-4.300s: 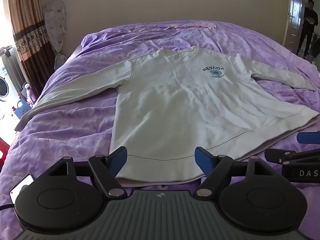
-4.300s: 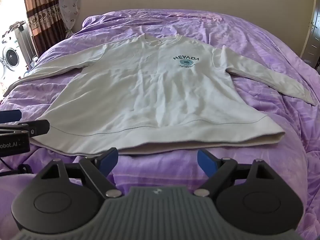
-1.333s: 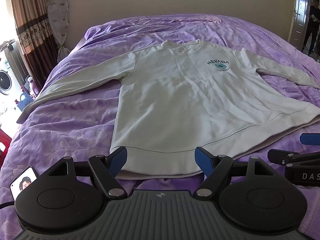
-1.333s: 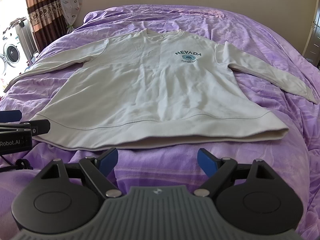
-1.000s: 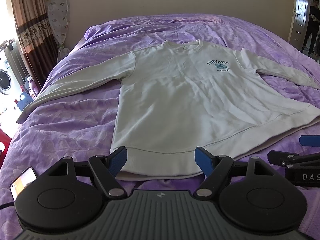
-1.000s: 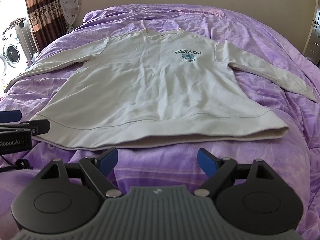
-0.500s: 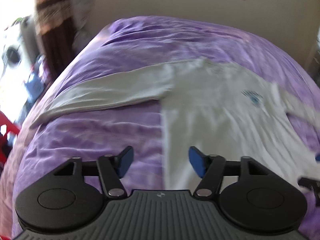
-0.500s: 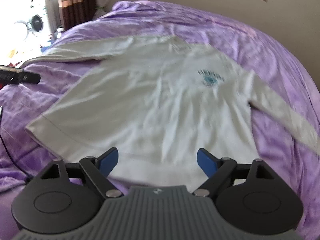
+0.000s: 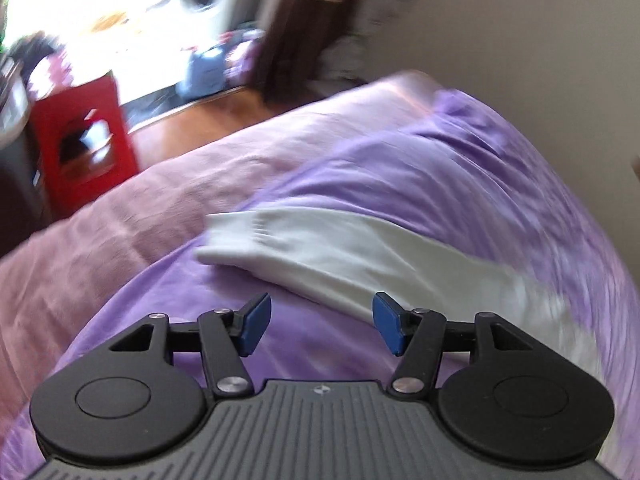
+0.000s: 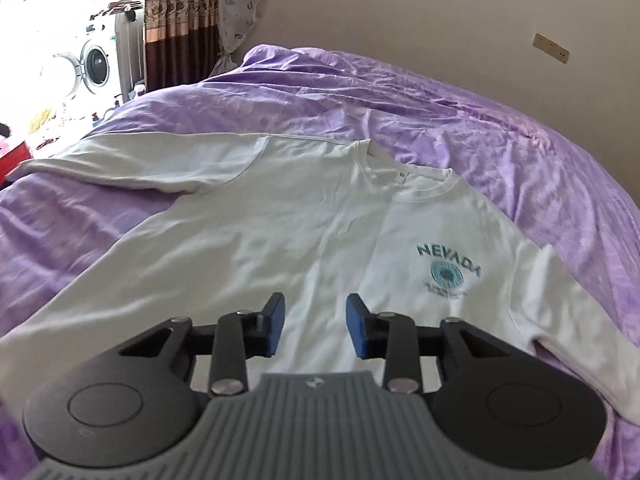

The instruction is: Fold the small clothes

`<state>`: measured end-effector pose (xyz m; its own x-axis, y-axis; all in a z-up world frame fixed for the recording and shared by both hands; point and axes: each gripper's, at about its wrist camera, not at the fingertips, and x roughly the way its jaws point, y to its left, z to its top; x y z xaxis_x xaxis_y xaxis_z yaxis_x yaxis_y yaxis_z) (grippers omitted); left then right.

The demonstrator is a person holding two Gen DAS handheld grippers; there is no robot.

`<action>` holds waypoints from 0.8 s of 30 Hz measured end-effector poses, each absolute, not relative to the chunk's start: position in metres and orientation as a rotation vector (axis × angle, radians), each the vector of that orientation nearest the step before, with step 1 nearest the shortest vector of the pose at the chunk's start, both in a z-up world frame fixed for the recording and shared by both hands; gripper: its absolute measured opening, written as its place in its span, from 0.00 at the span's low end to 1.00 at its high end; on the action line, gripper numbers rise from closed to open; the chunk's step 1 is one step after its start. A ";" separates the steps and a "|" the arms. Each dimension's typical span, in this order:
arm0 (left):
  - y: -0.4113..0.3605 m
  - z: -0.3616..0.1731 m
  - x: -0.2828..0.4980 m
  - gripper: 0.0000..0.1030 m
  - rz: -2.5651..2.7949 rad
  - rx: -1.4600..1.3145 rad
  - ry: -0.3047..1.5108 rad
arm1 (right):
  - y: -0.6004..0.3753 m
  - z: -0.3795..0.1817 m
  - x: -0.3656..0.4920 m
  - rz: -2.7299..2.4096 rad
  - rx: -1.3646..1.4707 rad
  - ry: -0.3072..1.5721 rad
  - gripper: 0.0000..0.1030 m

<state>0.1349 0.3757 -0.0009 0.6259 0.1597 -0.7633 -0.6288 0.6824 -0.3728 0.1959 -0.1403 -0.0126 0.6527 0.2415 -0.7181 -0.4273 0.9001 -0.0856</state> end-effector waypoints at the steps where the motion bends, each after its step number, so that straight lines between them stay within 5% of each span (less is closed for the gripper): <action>1: 0.387 -0.010 0.135 0.67 0.514 -0.729 0.759 | -0.135 -0.019 0.207 0.389 -0.249 0.785 0.29; 4: 0.421 -0.040 0.128 0.68 0.560 -0.893 0.732 | -0.118 -0.032 0.235 0.406 -0.211 0.821 0.18; 12: 0.471 -0.106 0.131 0.67 0.609 -1.183 0.648 | -0.057 -0.067 0.272 0.493 -0.245 0.876 0.12; 15: 0.473 -0.109 0.132 0.43 0.590 -1.201 0.615 | -0.041 -0.079 0.282 0.511 -0.248 0.905 0.04; 17: 0.469 -0.101 0.135 0.11 0.577 -1.151 0.598 | -0.035 -0.086 0.286 0.518 -0.262 0.914 0.00; 24: 0.396 -0.020 0.161 0.06 0.500 -0.642 0.529 | -0.026 -0.089 0.293 0.543 -0.288 0.930 0.00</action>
